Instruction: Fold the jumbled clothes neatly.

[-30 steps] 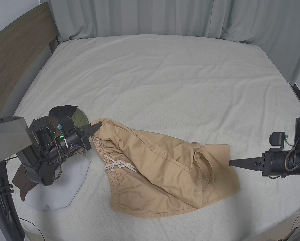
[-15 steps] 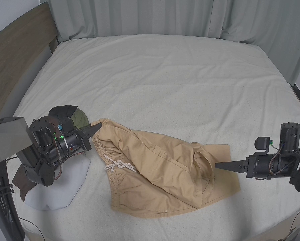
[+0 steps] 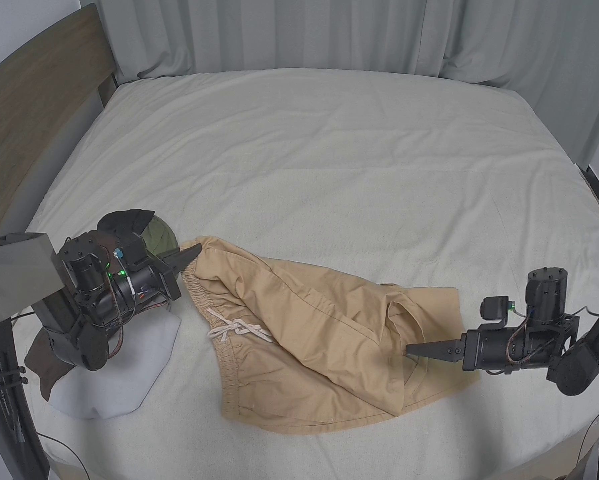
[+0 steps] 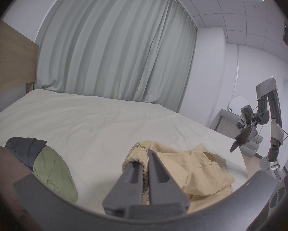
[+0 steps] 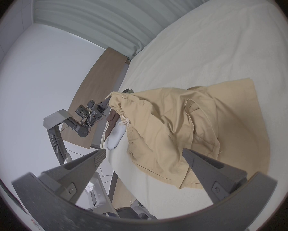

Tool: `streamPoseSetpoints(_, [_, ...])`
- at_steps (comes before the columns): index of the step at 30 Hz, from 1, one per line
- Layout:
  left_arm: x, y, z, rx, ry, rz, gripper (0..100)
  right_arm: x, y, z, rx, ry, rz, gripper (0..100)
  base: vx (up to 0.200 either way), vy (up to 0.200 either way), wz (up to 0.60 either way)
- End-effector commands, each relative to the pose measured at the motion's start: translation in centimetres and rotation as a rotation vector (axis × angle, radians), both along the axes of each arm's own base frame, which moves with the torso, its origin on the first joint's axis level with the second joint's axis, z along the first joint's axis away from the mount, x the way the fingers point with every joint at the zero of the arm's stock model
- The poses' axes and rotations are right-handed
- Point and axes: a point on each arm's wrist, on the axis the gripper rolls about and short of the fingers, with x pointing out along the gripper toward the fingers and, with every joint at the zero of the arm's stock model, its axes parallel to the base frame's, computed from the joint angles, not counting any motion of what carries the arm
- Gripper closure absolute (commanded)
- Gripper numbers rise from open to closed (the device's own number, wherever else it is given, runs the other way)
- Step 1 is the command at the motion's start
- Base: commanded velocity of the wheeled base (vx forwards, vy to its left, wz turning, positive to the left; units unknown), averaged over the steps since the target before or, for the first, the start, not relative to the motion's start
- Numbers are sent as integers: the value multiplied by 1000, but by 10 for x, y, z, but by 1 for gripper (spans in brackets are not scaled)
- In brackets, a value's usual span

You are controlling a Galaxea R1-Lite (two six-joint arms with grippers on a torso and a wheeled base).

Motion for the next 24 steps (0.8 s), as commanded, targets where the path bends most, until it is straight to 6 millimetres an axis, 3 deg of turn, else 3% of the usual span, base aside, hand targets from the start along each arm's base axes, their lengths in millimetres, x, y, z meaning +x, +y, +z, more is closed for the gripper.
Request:
streamPoseSetpoints(1, [0,1,-1,0,1,4,100,5,4,-26,-21,69,8,0,0,0,0])
streamPoseSetpoints(24, [0,1,-1,0,1,4,100,28,10,-80,14,80,-86,0,0,0,0])
